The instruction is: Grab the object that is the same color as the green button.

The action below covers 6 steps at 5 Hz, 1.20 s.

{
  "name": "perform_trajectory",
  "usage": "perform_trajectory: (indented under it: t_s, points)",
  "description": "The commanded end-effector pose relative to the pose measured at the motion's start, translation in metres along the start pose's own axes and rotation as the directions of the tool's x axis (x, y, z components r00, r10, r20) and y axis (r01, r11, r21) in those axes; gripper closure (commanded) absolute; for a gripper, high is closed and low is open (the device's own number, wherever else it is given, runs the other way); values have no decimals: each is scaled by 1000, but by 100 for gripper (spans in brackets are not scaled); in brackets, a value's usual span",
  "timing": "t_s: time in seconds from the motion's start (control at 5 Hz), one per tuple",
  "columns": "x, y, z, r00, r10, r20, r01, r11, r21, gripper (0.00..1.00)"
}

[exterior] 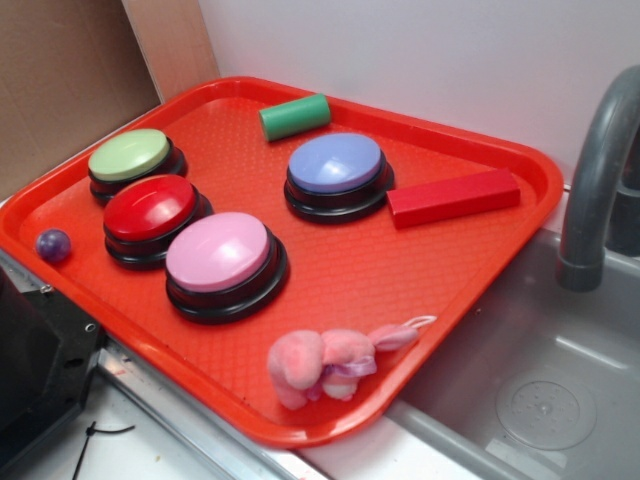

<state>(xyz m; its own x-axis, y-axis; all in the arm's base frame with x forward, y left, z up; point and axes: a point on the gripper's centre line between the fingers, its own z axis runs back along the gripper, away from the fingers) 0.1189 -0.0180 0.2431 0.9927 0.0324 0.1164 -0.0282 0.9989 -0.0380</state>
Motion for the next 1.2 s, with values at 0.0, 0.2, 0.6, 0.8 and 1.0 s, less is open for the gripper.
perform_trajectory:
  t_s: [0.0,0.2,0.6,0.8,1.0]
  points:
    - [0,0,0,1000,0,0,0,1000,0,0]
    - [12,7,-10,1000,-14,8,14,1000,-2,0]
    - [61,29,-47,999,-41,-16,42,999,25,0]
    - [88,46,-66,1000,-27,-12,27,998,54,0]
    - [115,65,-88,999,-48,11,47,995,90,0]
